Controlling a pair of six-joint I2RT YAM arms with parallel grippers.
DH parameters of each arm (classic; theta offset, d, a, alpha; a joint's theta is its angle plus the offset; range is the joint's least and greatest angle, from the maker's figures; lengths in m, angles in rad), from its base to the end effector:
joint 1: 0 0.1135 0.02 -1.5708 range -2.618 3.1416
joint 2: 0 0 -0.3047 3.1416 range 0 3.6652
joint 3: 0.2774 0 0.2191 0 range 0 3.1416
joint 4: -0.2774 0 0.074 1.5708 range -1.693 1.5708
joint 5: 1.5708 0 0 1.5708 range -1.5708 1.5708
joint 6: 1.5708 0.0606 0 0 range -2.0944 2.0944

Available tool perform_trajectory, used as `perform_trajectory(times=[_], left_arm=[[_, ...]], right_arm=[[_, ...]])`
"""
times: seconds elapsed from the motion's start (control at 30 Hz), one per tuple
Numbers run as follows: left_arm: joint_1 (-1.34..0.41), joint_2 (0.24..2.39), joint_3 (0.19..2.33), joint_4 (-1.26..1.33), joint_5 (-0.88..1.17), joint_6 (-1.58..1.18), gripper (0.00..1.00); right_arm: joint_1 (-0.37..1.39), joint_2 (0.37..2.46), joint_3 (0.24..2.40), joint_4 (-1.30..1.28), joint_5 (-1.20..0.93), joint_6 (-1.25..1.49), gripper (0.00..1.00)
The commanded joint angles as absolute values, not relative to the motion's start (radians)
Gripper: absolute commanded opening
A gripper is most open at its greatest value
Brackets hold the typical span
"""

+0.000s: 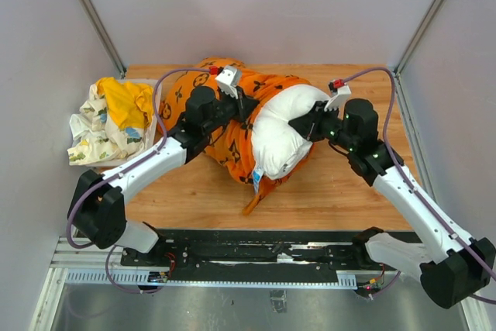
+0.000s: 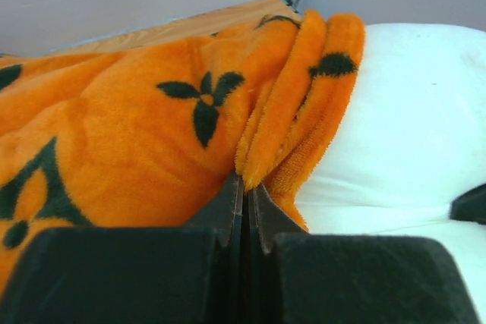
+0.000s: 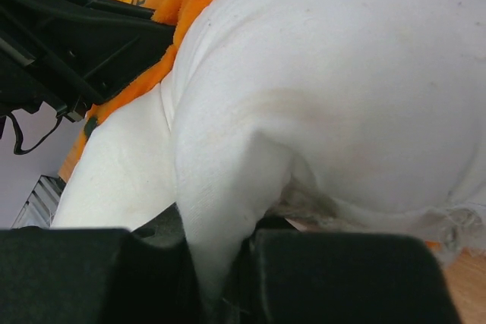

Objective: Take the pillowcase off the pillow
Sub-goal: Remove the pillow from the pillowcase.

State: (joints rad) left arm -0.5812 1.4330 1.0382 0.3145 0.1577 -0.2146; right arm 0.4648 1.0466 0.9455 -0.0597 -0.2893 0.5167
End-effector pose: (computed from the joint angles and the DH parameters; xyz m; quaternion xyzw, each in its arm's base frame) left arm 0.2699 -0.1887 0.3789 0.1861 0.7106 -0.3153 0.6008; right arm 0.1832 0.1112 0.3946 -0.0738 0.7558 0.3990 0.5138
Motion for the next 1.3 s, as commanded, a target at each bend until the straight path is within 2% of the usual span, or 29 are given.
perform_trajectory(times=[0.0,0.23,0.37,0.47,0.5,0.53,0.6,0.7,0.83,0.93,1.03,1.1,1.27], left_arm=[[-0.562,1.453,1.043,0.226,-0.118,-0.179,0.0],[-0.443,1.444,1.012,0.127,-0.385,-0.246,0.01],[-0.359,1.442,0.979,0.091,-0.419,-0.276,0.01],[-0.322,1.427,0.962,0.084,-0.384,-0.292,0.06],[-0.317,1.417,0.958,0.089,-0.346,-0.288,0.12],[-0.315,1.403,0.954,0.095,-0.289,-0.28,0.25],[-0.315,1.368,0.947,0.116,-0.158,-0.27,0.59],[-0.324,1.294,0.959,0.117,-0.023,-0.284,0.97],[-0.385,1.164,0.962,0.113,-0.034,-0.282,0.99],[-0.395,1.077,0.948,0.121,0.054,-0.268,0.99],[-0.395,0.971,0.901,0.173,0.135,-0.261,0.99],[-0.394,0.919,0.882,0.174,0.094,-0.272,0.99],[-0.323,0.959,0.929,0.063,0.017,-0.313,0.99]], right_arm=[[0.379,0.922,1.021,-0.002,-0.396,0.52,0.01],[0.117,0.846,0.93,0.21,-0.617,0.791,0.01],[0.057,0.824,0.881,0.292,-0.633,0.863,0.01],[0.052,0.837,0.892,0.287,-0.634,0.87,0.01],[0.052,0.845,0.896,0.288,-0.635,0.872,0.01],[0.053,0.852,0.9,0.288,-0.635,0.871,0.01],[0.057,0.87,0.916,0.268,-0.623,0.863,0.01],[0.106,0.897,0.975,0.164,-0.511,0.806,0.01],[0.283,0.99,1.118,0.084,-0.268,0.7,0.01],[0.374,1.105,1.245,0.066,-0.219,0.657,0.01],[0.369,1.206,1.365,0.052,-0.233,0.671,0.01],[0.353,1.245,1.443,0.025,-0.237,0.654,0.01],[0.188,1.255,1.531,-0.002,-0.361,0.697,0.01]])
